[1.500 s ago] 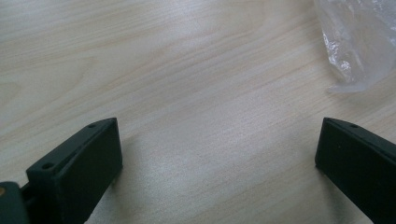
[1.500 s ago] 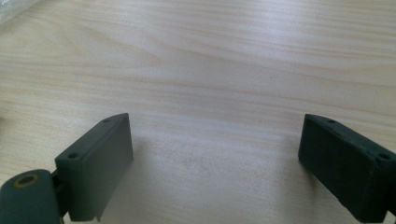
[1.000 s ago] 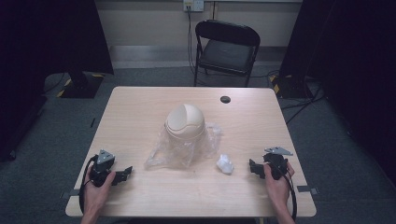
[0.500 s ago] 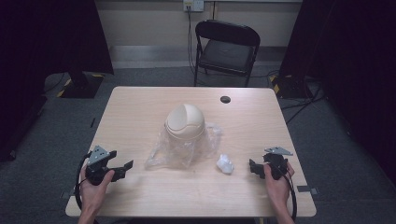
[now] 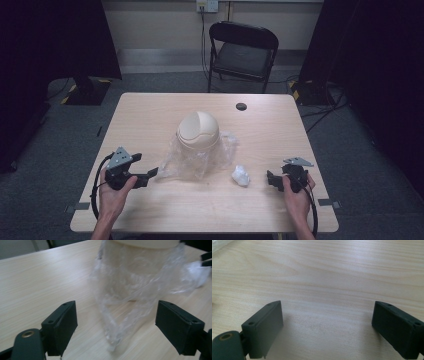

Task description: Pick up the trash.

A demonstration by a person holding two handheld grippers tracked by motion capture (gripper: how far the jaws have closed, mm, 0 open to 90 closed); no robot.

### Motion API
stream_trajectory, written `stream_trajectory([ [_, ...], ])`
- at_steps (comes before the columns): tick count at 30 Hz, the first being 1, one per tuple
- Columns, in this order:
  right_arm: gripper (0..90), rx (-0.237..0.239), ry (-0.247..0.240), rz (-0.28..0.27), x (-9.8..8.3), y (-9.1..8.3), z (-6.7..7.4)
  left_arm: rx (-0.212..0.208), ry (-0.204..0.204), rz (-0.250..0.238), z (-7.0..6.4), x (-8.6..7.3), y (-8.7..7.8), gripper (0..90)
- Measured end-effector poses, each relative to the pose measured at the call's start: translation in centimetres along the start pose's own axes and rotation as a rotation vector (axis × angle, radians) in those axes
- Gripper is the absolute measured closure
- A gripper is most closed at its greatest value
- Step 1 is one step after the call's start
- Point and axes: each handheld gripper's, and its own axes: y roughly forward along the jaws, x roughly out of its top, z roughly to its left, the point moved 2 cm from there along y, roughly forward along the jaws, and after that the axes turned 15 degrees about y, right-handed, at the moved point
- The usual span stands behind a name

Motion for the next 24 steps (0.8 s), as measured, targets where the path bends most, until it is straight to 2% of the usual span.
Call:
stream_trajectory([
  [2,9.1,0.0,0.0,0.0,0.0,0.0,0.0,-0.011,0.023,-0.001,0.0,0.6,0.3,18.2],
  [5,9.1,0.0,0.0,0.0,0.0,0.0,0.0,-0.032,0.03,-0.027,-0.2,1.8,0.9,18.2],
  [7,9.2,0.0,0.0,0.0,0.0,0.0,0.0,-0.038,0.062,-0.037,-0.4,2.9,1.2,18.1],
  [9,9.2,0.0,0.0,0.0,0.0,0.0,0.0,-0.05,0.065,-0.042,-0.5,3.4,1.3,18.1],
  [14,9.1,0.0,0.0,0.0,0.0,0.0,0.0,-0.082,0.108,-0.048,-0.8,5.2,2.1,17.3],
  [16,9.2,0.0,0.0,0.0,0.0,0.0,0.0,-0.092,0.112,-0.06,-0.8,5.8,2.6,16.8],
  [20,9.1,0.0,0.0,0.0,0.0,0.0,0.0,-0.152,0.071,-0.091,-0.5,6.8,3.5,16.9],
  [22,9.1,0.0,0.0,0.0,0.0,0.0,0.0,-0.135,0.079,-0.082,-0.5,7.0,4.0,17.1],
  [24,9.1,0.0,0.0,0.0,0.0,0.0,0.0,-0.15,0.064,-0.098,-0.4,7.3,4.4,17.2],
])
